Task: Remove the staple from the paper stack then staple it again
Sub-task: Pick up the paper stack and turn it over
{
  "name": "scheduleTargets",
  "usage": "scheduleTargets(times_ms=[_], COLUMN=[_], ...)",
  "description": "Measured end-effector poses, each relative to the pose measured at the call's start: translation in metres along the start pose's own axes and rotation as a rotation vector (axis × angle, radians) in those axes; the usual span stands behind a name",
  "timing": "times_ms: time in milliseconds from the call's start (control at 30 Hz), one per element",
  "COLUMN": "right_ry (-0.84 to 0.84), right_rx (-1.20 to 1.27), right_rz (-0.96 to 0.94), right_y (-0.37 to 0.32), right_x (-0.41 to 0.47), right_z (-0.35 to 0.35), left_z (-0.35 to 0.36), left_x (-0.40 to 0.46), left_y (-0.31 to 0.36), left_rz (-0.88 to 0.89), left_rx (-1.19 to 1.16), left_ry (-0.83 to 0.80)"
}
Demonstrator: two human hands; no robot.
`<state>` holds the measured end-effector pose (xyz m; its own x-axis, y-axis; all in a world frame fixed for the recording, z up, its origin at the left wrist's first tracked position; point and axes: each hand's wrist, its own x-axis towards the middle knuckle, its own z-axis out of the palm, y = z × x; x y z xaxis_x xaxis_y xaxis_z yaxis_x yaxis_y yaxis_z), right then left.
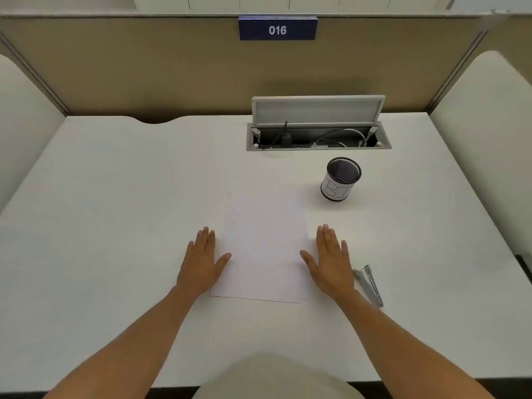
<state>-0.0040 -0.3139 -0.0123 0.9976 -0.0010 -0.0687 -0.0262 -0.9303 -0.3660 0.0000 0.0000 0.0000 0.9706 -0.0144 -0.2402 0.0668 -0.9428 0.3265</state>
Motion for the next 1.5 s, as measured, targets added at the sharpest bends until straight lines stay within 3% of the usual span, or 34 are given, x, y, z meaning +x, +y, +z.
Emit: scheduleTargets(times_ms=[133,267,633,967,1167,1500], right_ry=[-0.22,-0.242,-0.267,-0.234,-0.227,-0.204], right_rx=[-0.107,-0.171,-0.131,-0.098,-0.09,0.012], right_rz=[-0.024,-0.024,0.02,0.022,0.022,0.061], right_y=[0.001,-0.004,-0.008,-0.004,-0.004,-0.004], right_x=[-0.012,-0.009,-0.008,-0.009,-0.009,-0.007], right_z=[0.012,0.013,0.014,0.018,0.019,0.017], left_z=[0.007,0.007,-0.002,-0.009,-0.009,-0.008], left_x=[-0.004,-0.002,0.015,0.024,0.026,0.02], left_y=[0.011,0.031,0.067,0.052,0.04,0.045], left_rz=[-0.043,-0.093,-0.398,-0.564,-0.582,-0.451], left_rx=[0.015,0.042,-0.365,-0.928,-1.002,-1.036], left_ry=[-0.073,-0.079,0.006,-0.02,-0.064,-0.046])
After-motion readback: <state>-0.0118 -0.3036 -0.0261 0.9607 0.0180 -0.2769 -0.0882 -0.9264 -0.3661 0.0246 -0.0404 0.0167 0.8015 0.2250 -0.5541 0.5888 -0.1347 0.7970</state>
